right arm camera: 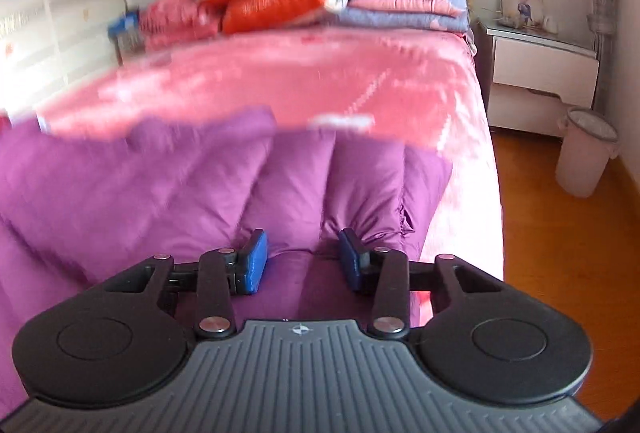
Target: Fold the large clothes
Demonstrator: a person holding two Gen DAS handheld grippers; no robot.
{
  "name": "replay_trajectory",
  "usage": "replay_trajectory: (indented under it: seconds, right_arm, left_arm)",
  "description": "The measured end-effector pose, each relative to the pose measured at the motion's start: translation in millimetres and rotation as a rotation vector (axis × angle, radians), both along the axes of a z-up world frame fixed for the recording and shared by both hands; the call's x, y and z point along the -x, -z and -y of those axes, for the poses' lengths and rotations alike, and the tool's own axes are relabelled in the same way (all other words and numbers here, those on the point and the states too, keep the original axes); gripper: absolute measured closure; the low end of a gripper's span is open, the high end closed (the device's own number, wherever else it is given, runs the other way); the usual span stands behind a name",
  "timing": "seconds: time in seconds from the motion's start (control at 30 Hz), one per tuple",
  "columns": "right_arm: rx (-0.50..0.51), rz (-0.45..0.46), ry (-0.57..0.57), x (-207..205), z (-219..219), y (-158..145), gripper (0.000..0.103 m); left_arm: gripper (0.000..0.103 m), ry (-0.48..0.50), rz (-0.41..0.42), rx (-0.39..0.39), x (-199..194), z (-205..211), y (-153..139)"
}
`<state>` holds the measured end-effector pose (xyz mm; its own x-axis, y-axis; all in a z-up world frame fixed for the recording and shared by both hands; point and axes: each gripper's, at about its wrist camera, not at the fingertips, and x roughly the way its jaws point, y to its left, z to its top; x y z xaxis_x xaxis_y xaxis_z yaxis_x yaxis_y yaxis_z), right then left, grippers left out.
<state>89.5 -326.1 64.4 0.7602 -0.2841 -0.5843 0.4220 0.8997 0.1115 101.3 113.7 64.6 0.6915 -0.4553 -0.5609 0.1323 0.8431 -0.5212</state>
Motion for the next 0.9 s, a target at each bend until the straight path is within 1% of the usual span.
replay_trajectory:
  seconds: [0.07, 0.17, 0.33, 0.53, 0.57, 0.6, 0.63, 0.67, 0.7, 0.8, 0.87, 0.9]
  right_arm:
    - [0.065, -0.031, -0.003, 0.5, -7.3, 10.4, 0.056]
    - [0.117, -0.044, 0.006, -6.3, -16.3, 18.7, 0.056]
    - [0.245, -0.074, 0.003, -18.4, -37.8, 35.1, 0.056]
    - [0.25, -0.078, 0.001, -19.4, -35.0, 32.9, 0.051]
    - [0.254, -0.081, 0.006, -18.9, -35.5, 30.9, 0.049]
    - [0.265, -0.084, 0.014, -19.2, -35.6, 27.4, 0.041]
    - [0.284, -0.082, 0.028, -18.7, -38.9, 23.8, 0.028]
    - [0.304, -0.071, 0.044, -17.6, -42.4, 20.8, 0.021]
    - [0.317, -0.052, 0.06, -14.9, -44.7, 15.3, 0.012]
    - [0.323, 0.013, 0.09, -9.9, -52.8, -5.9, 0.011]
    - [0.326, 0.062, 0.088, -11.5, -63.6, -21.4, 0.01]
    - [0.322, 0.089, 0.081, -14.4, -70.2, -28.6, 0.006]
  left_arm:
    - [0.001, 0.009, 0.003, -0.02, -1.2, 3.5, 0.7]
    - [0.001, 0.016, 0.006, -0.042, -1.9, 6.7, 3.7]
    - [0.001, 0.023, 0.013, -0.064, -2.5, 9.2, 5.7]
    - [0.001, 0.029, 0.012, -0.051, -0.6, 7.0, 3.7]
    - [0.001, 0.029, 0.01, -0.046, -0.5, 6.4, 3.4]
    - [0.001, 0.027, 0.006, -0.036, -0.8, 4.8, 3.0]
    - [0.001, 0.024, 0.002, -0.026, -1.1, 3.5, 2.7]
    - [0.001, 0.021, -0.003, -0.016, -1.5, 2.4, 2.2]
    - [0.001, 0.014, -0.008, -0.004, -2.0, -0.1, 1.4]
    - [0.001, -0.042, -0.005, 0.014, -1.4, -8.9, -2.6]
    - [0.001, -0.087, 0.003, 0.021, -1.0, -16.8, -5.3]
    - [0.001, -0.118, 0.01, 0.021, -0.1, -21.8, -7.3]
